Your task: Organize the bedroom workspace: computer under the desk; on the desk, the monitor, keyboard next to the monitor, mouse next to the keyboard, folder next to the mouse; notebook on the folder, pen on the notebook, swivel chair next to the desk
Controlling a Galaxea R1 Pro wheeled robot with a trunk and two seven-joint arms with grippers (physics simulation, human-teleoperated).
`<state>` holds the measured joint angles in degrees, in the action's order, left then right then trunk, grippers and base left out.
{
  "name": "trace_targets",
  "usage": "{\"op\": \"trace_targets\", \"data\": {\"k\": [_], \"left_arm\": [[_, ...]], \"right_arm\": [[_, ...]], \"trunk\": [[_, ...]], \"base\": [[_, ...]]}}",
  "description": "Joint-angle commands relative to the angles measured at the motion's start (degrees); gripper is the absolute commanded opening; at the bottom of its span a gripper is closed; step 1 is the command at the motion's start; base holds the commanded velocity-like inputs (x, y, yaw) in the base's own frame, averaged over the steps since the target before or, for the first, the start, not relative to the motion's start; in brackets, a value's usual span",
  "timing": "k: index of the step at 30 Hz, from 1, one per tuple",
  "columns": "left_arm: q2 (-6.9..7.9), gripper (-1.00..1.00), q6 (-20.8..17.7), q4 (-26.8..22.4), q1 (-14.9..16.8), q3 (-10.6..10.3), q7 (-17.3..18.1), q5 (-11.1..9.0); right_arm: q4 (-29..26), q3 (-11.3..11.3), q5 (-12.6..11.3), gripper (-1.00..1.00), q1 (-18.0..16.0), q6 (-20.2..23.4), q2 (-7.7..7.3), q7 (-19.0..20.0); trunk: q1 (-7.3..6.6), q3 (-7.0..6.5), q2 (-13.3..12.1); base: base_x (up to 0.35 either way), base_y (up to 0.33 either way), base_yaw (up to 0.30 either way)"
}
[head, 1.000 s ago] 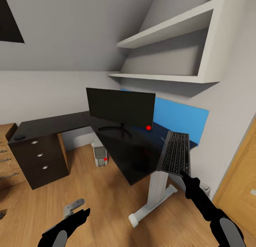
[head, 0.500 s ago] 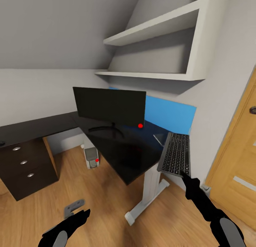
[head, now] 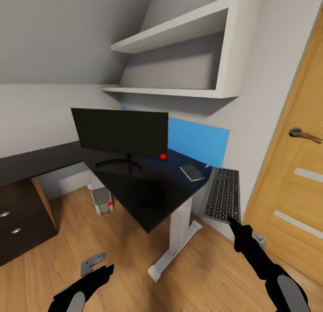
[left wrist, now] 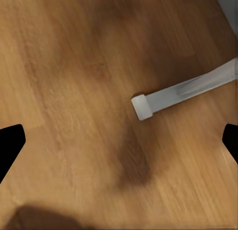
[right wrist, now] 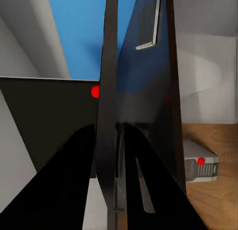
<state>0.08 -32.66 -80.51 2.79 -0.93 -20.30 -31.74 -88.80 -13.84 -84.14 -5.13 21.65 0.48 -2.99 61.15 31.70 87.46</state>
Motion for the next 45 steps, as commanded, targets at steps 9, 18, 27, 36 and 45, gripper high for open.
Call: {"op": "trace_targets", "data": {"k": [9,18,27,36,45], "left_arm": [[-0.01,1.0,0.0,-0.1,0.0,0.0,-0.5,-0.6],[-0.07,1.0,0.0,-0.1,0.0,-0.1,-0.5,-0.5],[-0.08,1.0,0.0,-0.1,0.0,-0.1,-0.5,-0.6],[-0.08,1.0,0.0,0.2,0.0,-0.1,-0.5,-0.6],[-0.01,1.0,0.0,0.3,0.0,0.0,-0.5,-0.6]], "right_arm": [[-0.1,-0.2,-0.8,-1.0,-0.1,0.3,0.05,-0.2],[-0.1,-0.2,-0.8,-1.0,-0.1,0.3,0.05,-0.2],[-0.1,-0.2,-0.8,-1.0,-0.1,0.2,0.0,0.0],[-0.1,-0.2,-0.8,-1.0,-0.1,0.2,-0.01,0.4],[-0.1,-0.4,-0.7,-1.0,-0.1,0.3,-0.1,2.6]], "trunk": [[0.0,0.7,0.0],[0.0,1.33,0.0],[0.0,1.9,0.0],[0.0,1.98,0.0],[0.0,1.98,0.0]], "base": [[0.0,0.04,-0.207],[0.0,0.288,-0.207],[0.025,0.214,-0.179],[0.004,0.018,-0.025],[0.0,0.001,-0.001]]}}
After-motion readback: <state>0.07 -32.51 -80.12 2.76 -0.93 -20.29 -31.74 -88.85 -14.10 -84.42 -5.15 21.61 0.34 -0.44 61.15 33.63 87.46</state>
